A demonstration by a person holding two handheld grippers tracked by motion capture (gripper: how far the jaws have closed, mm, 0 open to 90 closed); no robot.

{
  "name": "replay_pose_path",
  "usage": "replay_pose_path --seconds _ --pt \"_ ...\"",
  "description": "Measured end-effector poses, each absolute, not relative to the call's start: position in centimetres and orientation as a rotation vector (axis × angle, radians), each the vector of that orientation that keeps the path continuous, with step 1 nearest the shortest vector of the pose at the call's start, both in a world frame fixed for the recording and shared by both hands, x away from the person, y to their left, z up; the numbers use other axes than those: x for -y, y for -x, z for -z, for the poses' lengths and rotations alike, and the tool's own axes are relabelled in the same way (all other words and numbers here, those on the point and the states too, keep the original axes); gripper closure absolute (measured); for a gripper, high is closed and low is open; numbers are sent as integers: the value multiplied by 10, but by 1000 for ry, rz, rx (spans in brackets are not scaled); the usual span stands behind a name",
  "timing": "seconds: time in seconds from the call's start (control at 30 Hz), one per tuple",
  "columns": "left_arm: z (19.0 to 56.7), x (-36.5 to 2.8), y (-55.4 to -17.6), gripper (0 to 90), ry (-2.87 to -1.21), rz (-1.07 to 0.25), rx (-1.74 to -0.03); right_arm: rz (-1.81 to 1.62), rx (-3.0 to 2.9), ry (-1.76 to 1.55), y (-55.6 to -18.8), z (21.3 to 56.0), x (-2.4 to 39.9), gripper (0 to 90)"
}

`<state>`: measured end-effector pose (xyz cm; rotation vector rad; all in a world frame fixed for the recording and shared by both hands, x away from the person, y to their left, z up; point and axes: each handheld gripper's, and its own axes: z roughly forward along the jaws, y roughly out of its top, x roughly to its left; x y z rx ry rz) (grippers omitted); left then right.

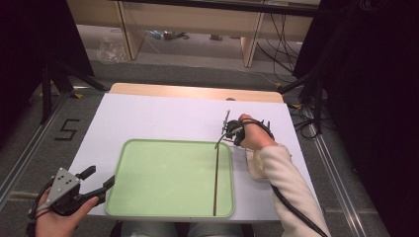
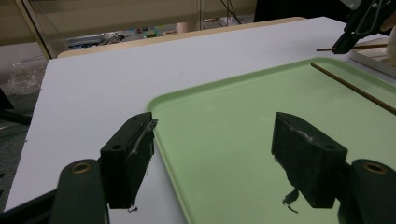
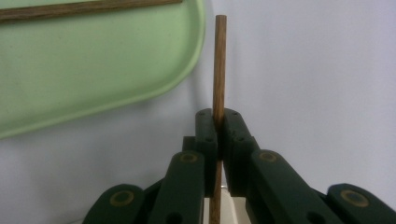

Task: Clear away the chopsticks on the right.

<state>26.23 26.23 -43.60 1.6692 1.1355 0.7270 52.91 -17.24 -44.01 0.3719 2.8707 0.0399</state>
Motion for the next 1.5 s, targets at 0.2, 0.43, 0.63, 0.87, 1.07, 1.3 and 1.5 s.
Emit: replay_pose_path --seconds 0.2,0.43,0.63,0.87,1.07,1.3,1.5 --pt "436 -262 -262 295 -1666 -729 -1136 -104 -2805 -353 -526 423 171 869" --pt "436 -262 -262 297 -1666 -729 -1135 -260 -2703 -355 -525 396 173 870" --pt "436 -262 -262 297 -1664 -729 -1136 -383 -2637 -411 -521 378 171 870" --pt "436 -262 -262 297 -1666 -730 -1135 -584 -2546 -510 -518 365 175 870" --pt "436 -262 -262 298 -1666 -729 -1137 -679 -2506 -571 -516 359 178 870" --pt "435 -262 -262 298 -1666 -731 -1140 -804 -2455 -644 -513 354 180 870" --pt "435 -262 -261 298 -1671 -729 -1143 -946 -2401 -749 -509 349 186 870"
